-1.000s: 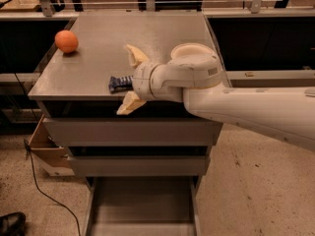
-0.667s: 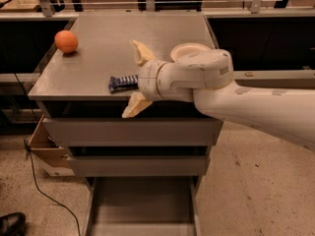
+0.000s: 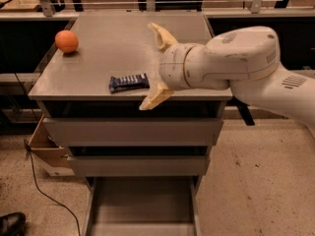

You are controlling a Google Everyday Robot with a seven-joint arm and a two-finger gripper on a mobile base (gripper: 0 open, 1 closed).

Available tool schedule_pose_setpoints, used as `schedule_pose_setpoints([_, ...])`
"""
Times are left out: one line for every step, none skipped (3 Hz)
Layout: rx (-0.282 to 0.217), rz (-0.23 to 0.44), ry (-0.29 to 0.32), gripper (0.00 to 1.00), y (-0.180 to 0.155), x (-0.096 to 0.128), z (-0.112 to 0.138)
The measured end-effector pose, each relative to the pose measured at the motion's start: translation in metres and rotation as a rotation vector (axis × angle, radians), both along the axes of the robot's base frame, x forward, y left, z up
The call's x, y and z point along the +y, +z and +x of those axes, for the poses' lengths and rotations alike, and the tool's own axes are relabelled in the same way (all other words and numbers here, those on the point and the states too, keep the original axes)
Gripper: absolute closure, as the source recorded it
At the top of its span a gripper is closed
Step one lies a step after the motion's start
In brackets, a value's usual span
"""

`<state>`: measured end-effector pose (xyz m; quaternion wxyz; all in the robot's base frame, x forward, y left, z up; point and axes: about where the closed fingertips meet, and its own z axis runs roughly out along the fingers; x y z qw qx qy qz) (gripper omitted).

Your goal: Pick rxbar blueberry from bottom drawer and place on counter

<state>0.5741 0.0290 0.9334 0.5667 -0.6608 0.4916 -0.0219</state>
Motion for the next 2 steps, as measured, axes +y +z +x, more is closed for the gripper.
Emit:
schedule_pose_setpoints([-0.022,-0.037,-0.081,0.00,0.017,-0.048,0.010])
schedule_pose_setpoints([-0.022,-0.048,-0.187,0.00,0.019,-0.099,0.028])
